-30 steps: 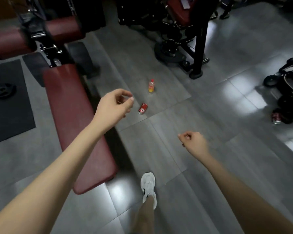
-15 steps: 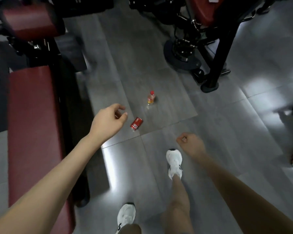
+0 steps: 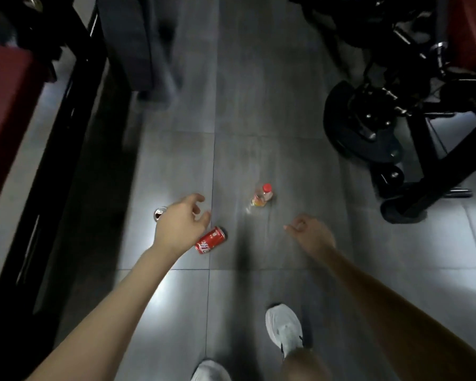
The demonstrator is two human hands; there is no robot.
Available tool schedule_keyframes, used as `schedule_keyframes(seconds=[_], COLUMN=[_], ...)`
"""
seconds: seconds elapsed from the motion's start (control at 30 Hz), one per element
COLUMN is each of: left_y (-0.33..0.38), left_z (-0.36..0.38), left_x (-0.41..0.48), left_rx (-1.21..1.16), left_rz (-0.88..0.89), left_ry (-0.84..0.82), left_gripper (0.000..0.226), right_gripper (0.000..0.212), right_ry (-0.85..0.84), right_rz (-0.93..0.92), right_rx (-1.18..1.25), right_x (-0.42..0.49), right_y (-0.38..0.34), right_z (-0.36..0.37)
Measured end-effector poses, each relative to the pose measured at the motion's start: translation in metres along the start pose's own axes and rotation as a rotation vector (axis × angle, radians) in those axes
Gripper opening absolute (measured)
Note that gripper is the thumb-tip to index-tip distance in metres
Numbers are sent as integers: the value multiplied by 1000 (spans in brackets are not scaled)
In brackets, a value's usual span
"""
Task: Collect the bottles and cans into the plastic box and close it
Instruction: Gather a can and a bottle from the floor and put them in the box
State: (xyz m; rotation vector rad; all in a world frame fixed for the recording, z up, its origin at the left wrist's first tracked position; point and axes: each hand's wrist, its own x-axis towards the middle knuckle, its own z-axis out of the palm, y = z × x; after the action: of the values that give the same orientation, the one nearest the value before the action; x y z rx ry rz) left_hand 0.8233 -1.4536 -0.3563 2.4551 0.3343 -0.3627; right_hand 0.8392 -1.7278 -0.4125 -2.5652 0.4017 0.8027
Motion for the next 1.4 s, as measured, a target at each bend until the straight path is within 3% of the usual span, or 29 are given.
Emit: schedule_keyframes(seconds=[0.2,0.4,0.53,0.67,0.8,1.07,1.4], left_y=[-87,-169,-197,-209,-204,-153,-67], left_z=[155,271,316,334,313,197,-3], left_x=[74,121,138,150,156,84,-84], left_rx=[42,289,463,514,391,-48,-43], left_rz=[-46,-102,-27,27,-2,-257,-487], left_ry=[9,-199,-254,-177,-98,53,112], left_gripper=[43,72,90,83,83,77,73], right_gripper=[71,121,121,100,82,81,73], right_ry=[40,127,211,256,301,149,6], right_rz=[7,-119,-206,-198,-172,-245,-422], right_rx=[51,435,603,621,599,497,333], right_x=[133,237,281,295,292,178,-34], right_y=[32,56,66,54,44,-19,-116], right_z=[101,186,218,226,225,178,59])
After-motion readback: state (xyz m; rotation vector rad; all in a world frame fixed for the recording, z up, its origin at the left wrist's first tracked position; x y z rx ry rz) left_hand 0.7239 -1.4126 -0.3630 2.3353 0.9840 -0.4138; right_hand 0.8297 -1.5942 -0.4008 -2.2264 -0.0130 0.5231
